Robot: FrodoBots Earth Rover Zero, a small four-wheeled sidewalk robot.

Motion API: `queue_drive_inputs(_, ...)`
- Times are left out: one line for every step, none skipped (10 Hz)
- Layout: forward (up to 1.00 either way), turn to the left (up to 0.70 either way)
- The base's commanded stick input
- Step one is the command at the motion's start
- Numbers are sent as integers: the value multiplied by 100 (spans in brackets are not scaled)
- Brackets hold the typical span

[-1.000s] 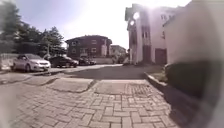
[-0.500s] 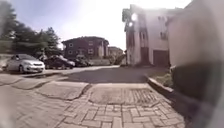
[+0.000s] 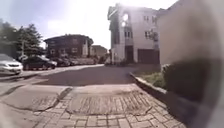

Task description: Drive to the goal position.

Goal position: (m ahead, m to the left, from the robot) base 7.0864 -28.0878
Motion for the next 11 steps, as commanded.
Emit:
queue_drive_inputs(70, 0)
queue_drive_inputs(70, 0)
queue_drive_inputs(70, 0)
queue_drive_inputs(70, 0)
queue_drive_inputs(70, 0)
queue_drive_inputs(70, 0)
queue_drive_inputs(70, 0)
queue_drive_inputs(70, 0)
queue_drive_inputs(70, 0)
queue_drive_inputs(70, 0)
queue_drive_inputs(70, 0)
